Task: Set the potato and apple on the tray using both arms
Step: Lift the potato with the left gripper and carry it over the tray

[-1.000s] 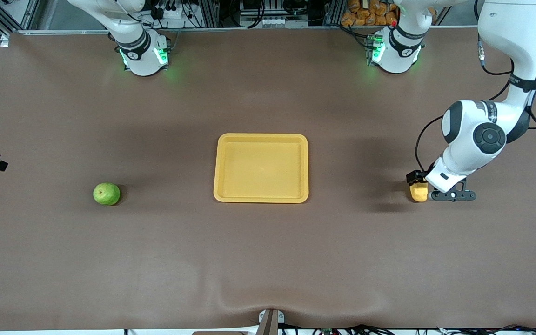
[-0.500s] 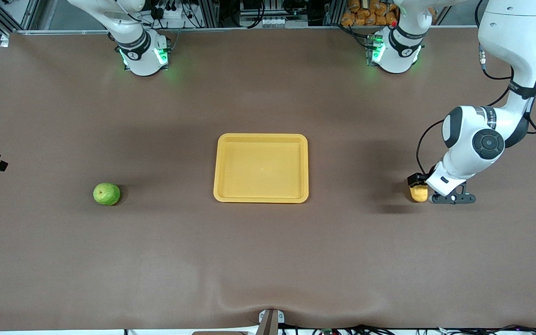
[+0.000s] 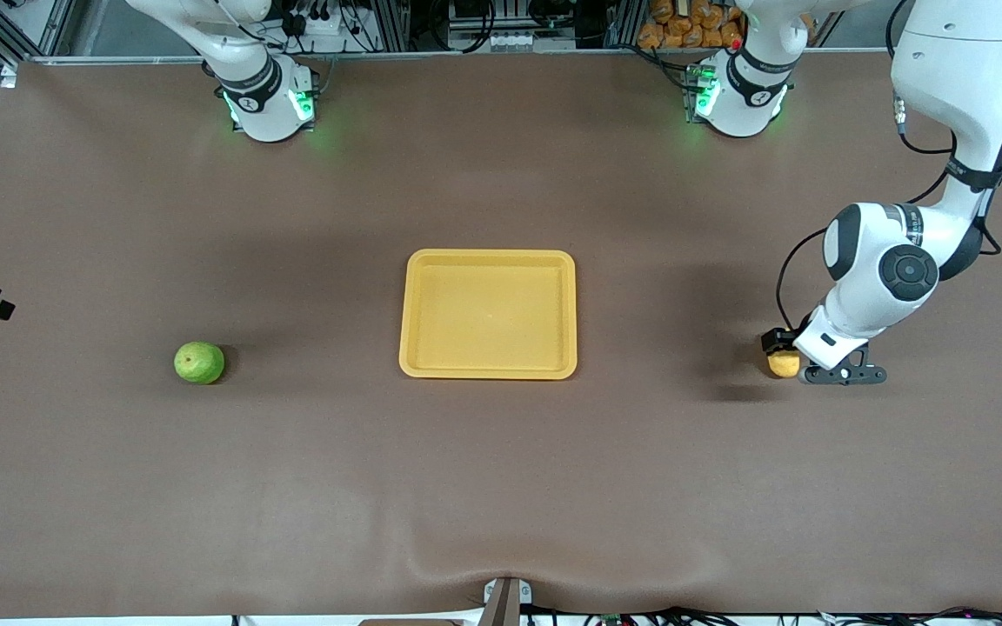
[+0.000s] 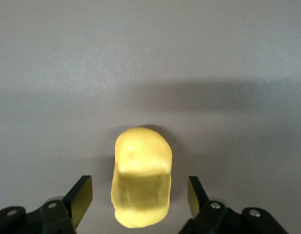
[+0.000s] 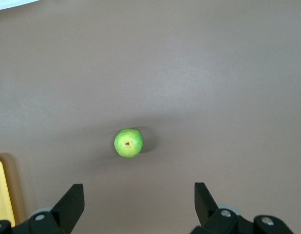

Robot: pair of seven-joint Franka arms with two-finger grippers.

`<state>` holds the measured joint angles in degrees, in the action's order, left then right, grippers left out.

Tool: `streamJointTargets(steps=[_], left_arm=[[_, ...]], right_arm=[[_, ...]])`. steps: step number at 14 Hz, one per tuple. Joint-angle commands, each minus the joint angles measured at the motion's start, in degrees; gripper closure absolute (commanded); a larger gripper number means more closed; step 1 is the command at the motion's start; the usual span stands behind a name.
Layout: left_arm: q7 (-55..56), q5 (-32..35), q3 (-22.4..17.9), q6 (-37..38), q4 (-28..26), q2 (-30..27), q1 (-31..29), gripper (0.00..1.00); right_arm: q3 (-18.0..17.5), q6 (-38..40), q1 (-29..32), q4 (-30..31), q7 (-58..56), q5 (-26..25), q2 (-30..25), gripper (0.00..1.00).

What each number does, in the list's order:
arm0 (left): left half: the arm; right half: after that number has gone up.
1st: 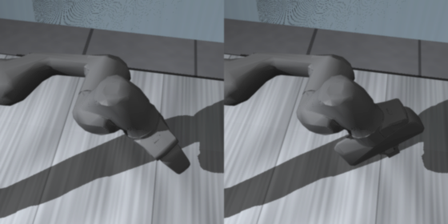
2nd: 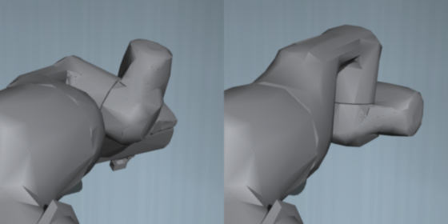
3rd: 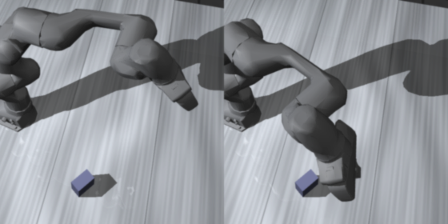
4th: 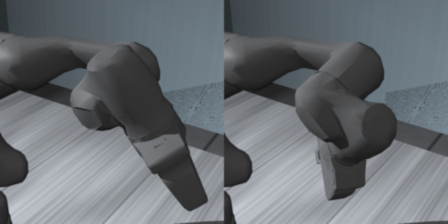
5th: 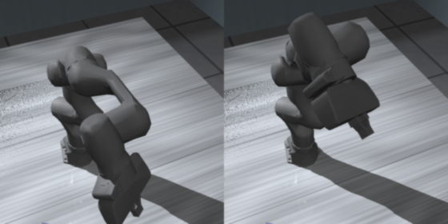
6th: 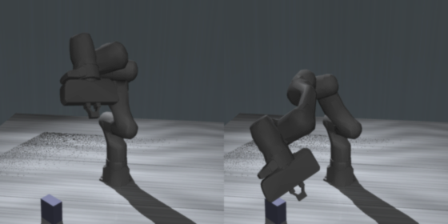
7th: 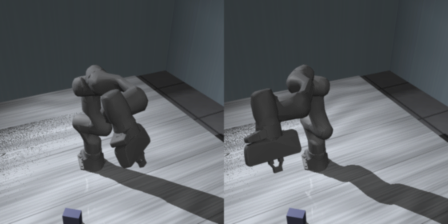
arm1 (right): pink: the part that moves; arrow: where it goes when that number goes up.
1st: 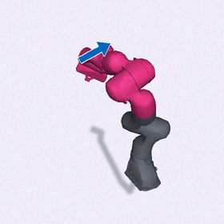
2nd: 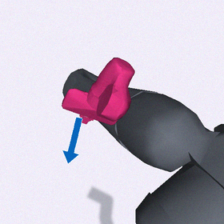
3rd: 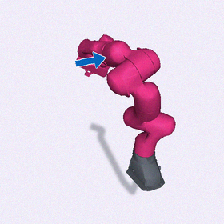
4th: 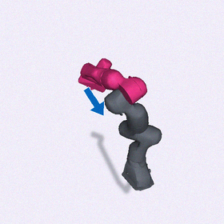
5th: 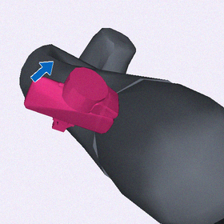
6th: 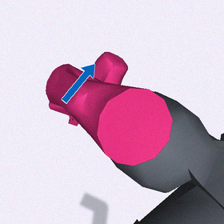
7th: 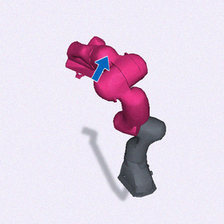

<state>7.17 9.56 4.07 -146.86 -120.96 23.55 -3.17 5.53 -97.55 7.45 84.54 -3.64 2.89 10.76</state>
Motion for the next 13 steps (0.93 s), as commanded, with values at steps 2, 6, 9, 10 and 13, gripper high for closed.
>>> streamJointTargets(steps=[2,6,9,10,13], left_arm=[[1.45,1.6,-0.11,-1.85,0.82,1.67,-0.17,0.21],[1.36,1.69,-0.2,-1.94,0.64,2.11,-0.25,0.4],[1.27,2.13,-0.11,-1.94,0.46,1.85,-0.43,0.67],[0.83,2.22,-0.11,-1.94,0.38,1.59,-0.43,0.8],[0.48,4.93,-0.02,-1.33,0.29,0.01,-0.34,1.0]], right_arm=[[-0.7,0.52,1.07,-1.57,0.03,-0.34,0.66,0.0],[-0.7,0.52,1.07,-1.57,0.03,-0.34,0.66,0.0],[-0.7,0.61,1.07,-1.66,0.03,-0.34,0.57,0.0],[-0.78,0.7,1.07,-1.92,0.03,-0.34,0.57,0.0],[-0.78,1.31,0.64,-2.8,0.21,0.18,0.31,0.0]])
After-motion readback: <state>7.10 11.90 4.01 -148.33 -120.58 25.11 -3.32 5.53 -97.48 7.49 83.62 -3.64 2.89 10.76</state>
